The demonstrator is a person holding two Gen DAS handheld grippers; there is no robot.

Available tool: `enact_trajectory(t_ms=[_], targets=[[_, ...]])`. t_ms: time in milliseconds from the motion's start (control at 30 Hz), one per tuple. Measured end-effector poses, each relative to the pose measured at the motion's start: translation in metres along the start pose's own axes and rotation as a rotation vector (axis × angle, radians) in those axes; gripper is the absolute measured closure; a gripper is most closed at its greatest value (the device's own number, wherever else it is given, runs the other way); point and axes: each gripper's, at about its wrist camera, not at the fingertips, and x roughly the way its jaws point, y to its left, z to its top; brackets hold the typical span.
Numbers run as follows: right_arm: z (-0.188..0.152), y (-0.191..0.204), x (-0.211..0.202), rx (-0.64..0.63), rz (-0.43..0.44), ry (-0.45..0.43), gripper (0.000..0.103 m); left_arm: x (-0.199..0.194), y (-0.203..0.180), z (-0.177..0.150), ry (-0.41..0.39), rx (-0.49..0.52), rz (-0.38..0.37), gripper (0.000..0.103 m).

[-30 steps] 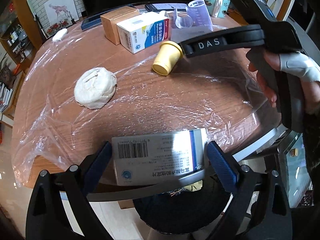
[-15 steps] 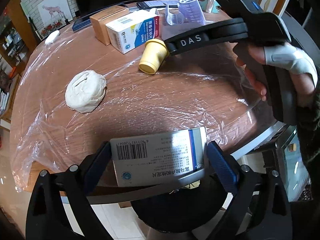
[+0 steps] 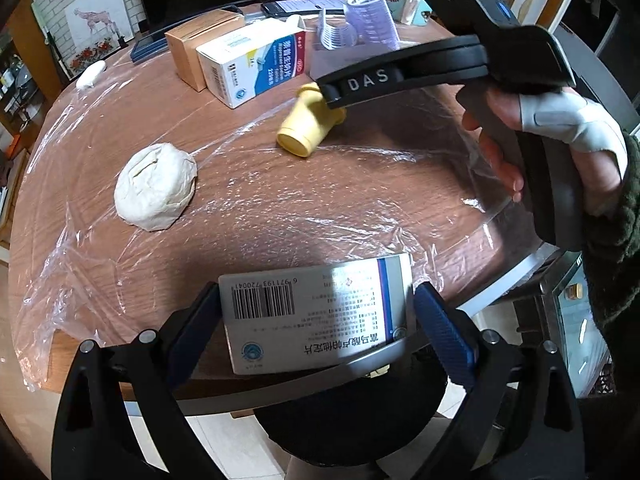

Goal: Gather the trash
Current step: 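Lift the medicine box with the left tool while the right tool lifts the plastic box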

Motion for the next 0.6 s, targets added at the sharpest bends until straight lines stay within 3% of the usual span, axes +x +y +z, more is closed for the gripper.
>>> enact_trajectory(t_ms=[600], targets=[[0.001,0.0,0.001,0.001,0.001,0.002,0.015,0.011,-0.002,0.009,0.058,-0.019,0.008,0.002]])
